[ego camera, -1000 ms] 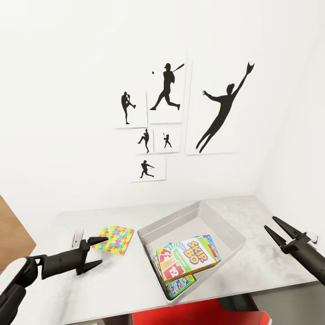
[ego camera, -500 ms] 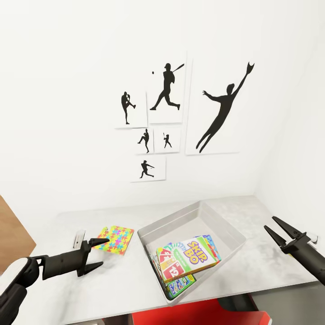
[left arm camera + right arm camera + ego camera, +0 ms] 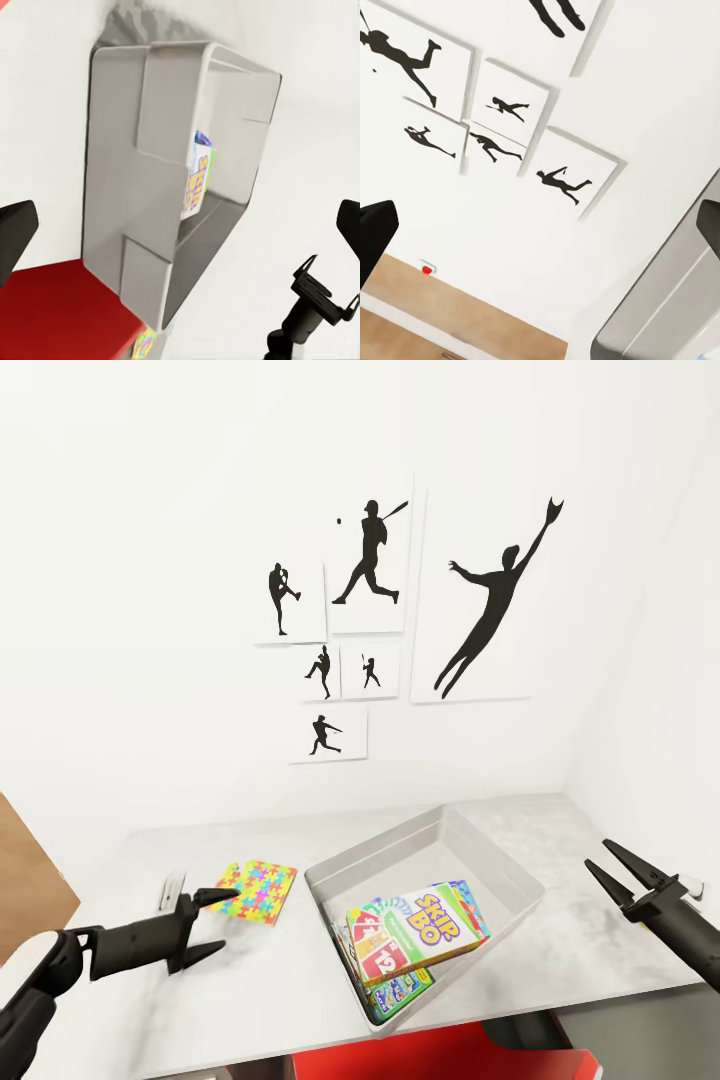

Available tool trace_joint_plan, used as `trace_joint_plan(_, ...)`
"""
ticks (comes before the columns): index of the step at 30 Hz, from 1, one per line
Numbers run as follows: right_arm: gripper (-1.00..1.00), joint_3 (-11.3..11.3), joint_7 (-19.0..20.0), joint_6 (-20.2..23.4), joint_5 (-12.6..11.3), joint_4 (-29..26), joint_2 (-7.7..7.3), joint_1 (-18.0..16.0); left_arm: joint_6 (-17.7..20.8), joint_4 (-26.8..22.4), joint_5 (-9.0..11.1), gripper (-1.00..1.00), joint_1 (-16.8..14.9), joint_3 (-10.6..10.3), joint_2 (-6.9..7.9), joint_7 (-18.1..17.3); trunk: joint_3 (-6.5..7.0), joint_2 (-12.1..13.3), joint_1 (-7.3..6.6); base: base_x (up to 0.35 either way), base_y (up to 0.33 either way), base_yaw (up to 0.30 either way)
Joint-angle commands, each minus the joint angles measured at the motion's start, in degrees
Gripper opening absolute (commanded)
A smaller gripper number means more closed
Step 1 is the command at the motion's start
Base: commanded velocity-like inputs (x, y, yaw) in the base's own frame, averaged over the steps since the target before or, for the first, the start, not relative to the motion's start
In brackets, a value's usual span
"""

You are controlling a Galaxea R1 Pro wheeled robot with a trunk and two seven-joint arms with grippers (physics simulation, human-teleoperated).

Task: Put all the toys in the child's room - the three board games (two on the bed and one on the table), the two jigsaw puzzles on the table, and the tennis ball on the table - inside the toy box on the table in the child's room.

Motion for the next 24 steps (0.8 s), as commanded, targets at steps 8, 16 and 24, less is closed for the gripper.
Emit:
trace_joint_plan(8, 1.00, -0.1, 0.3, 0.3, 0.0, -0.1, -0.01, -0.1, 0.1, -5.5, -3.1, 1.00, 0.0, -0.7, 1.28, 0.6, -0.13, -0.1, 0.04, 0.000, 0.000, 0.000)
trace_joint_plan(16, 1.00, 0.0, 0.3, -0.2, 0.0, -0.2, 0.07, -0.1, 0.1, -6.4, -4.8, 1.00, 0.0, 1.9, 2.08, 0.5, -0.13, -0.1, 0.04, -0.076, 0.000, 0.000)
trace_joint_plan(24, 1.00, 0.0, 0.5, -0.7, 0.0, -0.2, 0.08, -0.1, 0.1, -6.5, -5.0, 1.00, 0.0, 3.3, 2.19, 0.5, -0.13, -0.1, 0.04, -0.064, 0.000, 0.000)
